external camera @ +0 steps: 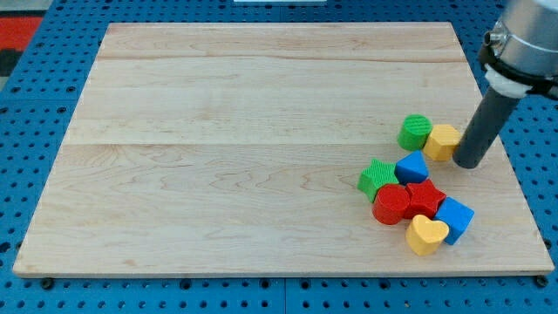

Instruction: Push the blue triangle into the green star

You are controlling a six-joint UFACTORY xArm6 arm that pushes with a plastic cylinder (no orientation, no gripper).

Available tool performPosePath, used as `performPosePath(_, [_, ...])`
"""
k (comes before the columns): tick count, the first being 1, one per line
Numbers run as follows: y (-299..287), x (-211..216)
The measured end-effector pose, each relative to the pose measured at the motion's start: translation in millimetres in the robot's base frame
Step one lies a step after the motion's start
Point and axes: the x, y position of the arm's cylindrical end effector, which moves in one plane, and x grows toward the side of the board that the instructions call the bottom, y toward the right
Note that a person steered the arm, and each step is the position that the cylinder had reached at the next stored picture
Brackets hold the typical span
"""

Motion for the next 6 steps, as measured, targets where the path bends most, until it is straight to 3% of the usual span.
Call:
performPosePath(2, [-6.3,25.9])
performPosePath(6, [-36.8,24.6])
